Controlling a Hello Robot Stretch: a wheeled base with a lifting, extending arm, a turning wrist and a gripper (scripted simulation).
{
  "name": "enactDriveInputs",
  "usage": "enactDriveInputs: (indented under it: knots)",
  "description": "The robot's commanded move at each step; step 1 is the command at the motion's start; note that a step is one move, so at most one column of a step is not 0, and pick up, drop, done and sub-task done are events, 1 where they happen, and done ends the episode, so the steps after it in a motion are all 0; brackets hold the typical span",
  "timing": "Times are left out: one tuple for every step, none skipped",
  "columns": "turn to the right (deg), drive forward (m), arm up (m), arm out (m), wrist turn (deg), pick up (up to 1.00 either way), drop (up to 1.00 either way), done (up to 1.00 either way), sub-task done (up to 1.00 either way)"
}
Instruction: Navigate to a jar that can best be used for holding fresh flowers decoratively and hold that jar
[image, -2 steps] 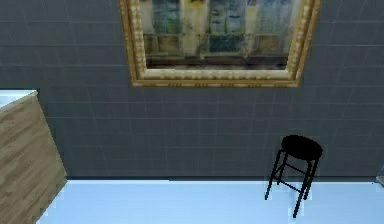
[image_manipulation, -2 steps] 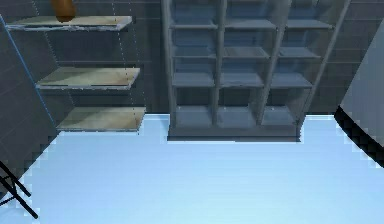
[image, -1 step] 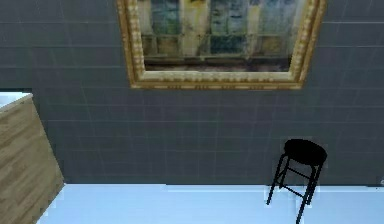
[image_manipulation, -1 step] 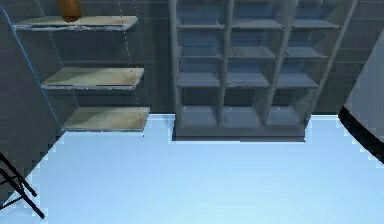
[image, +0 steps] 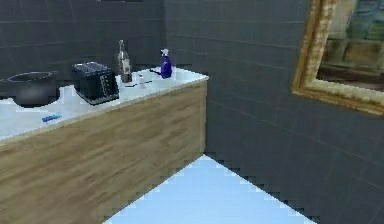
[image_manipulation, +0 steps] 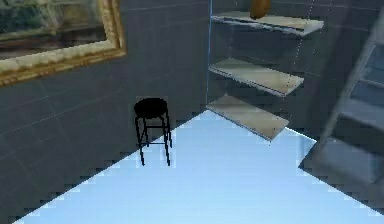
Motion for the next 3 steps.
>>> enactDriveInputs:
  knots:
    - [-39.0, 0.0, 0.0, 0.0, 0.0, 0.0, 0.0, 0.0, 0.0]
    - [0.0, 0.65, 0.0, 0.0, 0.0, 0.0, 0.0, 0.0, 0.0]
    - [-45.0, 0.0, 0.0, 0.0, 0.0, 0.0, 0.0, 0.0, 0.0]
